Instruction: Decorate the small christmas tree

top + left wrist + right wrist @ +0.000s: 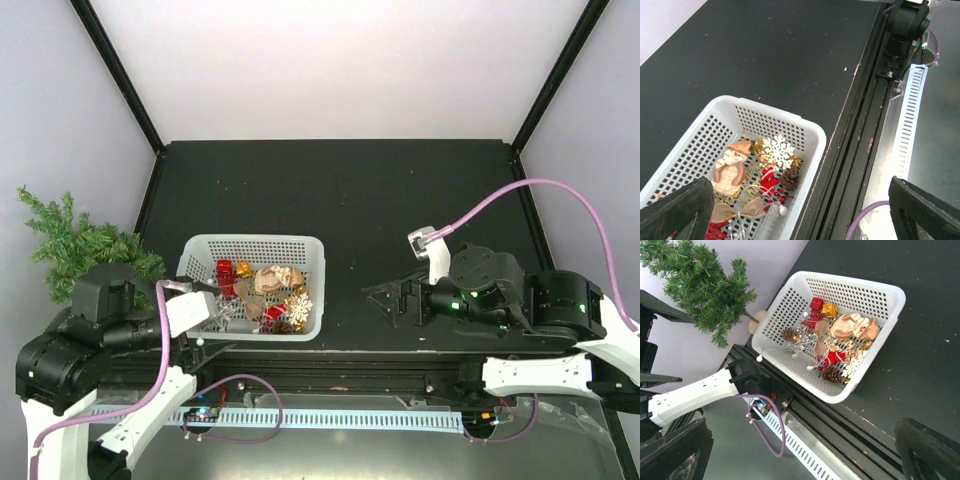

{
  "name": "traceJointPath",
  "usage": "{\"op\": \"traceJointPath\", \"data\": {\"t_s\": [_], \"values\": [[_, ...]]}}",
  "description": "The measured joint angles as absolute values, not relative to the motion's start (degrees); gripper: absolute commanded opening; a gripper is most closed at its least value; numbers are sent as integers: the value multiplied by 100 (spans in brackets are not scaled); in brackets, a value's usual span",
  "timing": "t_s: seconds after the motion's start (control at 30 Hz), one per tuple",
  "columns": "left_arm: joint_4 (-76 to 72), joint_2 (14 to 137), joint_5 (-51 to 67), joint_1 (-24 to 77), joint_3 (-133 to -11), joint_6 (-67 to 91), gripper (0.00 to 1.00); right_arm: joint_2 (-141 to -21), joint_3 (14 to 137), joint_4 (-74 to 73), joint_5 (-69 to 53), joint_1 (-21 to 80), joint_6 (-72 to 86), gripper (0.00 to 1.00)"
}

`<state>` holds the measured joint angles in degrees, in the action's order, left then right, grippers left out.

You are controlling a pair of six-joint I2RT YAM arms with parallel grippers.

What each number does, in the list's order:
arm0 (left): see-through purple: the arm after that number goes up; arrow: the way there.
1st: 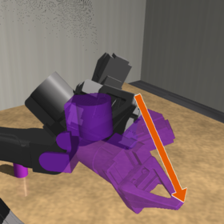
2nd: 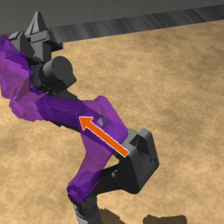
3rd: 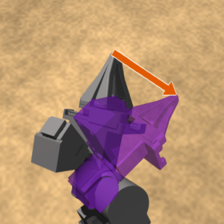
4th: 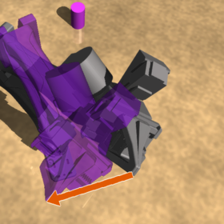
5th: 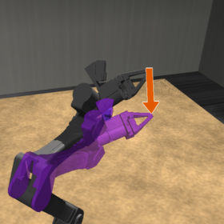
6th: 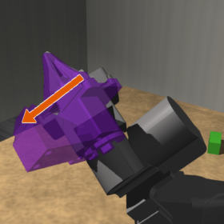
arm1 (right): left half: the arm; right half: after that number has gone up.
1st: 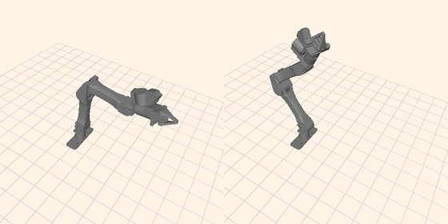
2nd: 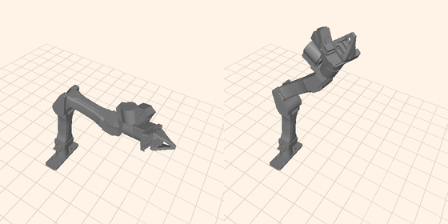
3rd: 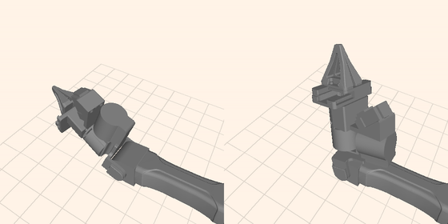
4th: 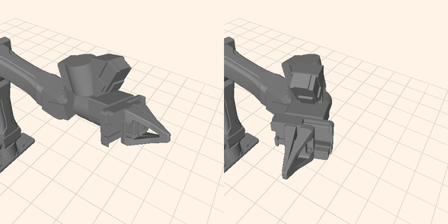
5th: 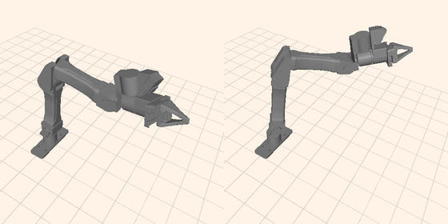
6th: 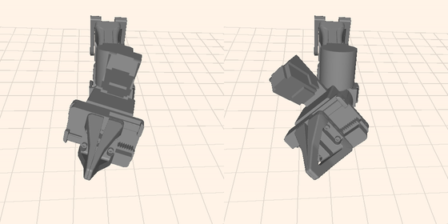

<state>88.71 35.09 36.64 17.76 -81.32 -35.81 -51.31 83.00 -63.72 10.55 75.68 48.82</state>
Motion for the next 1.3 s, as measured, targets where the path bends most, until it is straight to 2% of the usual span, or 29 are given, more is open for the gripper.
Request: {"op": "traceJointPath", "data": {"t_s": [0.5, 0.77, 0.83, 1.0, 1.1, 1.3], "values": [[8871, 3485, 3444, 1815, -8007, -3437, 95, -5054, 8283, -6604, 1297, 7568, 4969, 100], [8783, 3675, 2495, 1815, -7717, -2976, 95, -5181, 8066, -6602, 1297, 7568, 5046, 99], [8713, 3837, 2228, 1826, -7505, -2902, 95, -5210, 7979, -6611, 1326, 7568, 5131, 98], [8521, 4412, 1702, 1835, -7028, -2751, 95, -5422, 7848, -6637, 1431, 7561, 5288, 84], [8416, 4609, 1564, 1835, -6936, -2705, 95, -5861, 7752, -6552, 1155, 7303, 5155, 82], [8256, 4851, 1494, 1835, -6928, -2681, 95, -7819, 7782, -6222, 322, 6471, 4624, 83]]}}
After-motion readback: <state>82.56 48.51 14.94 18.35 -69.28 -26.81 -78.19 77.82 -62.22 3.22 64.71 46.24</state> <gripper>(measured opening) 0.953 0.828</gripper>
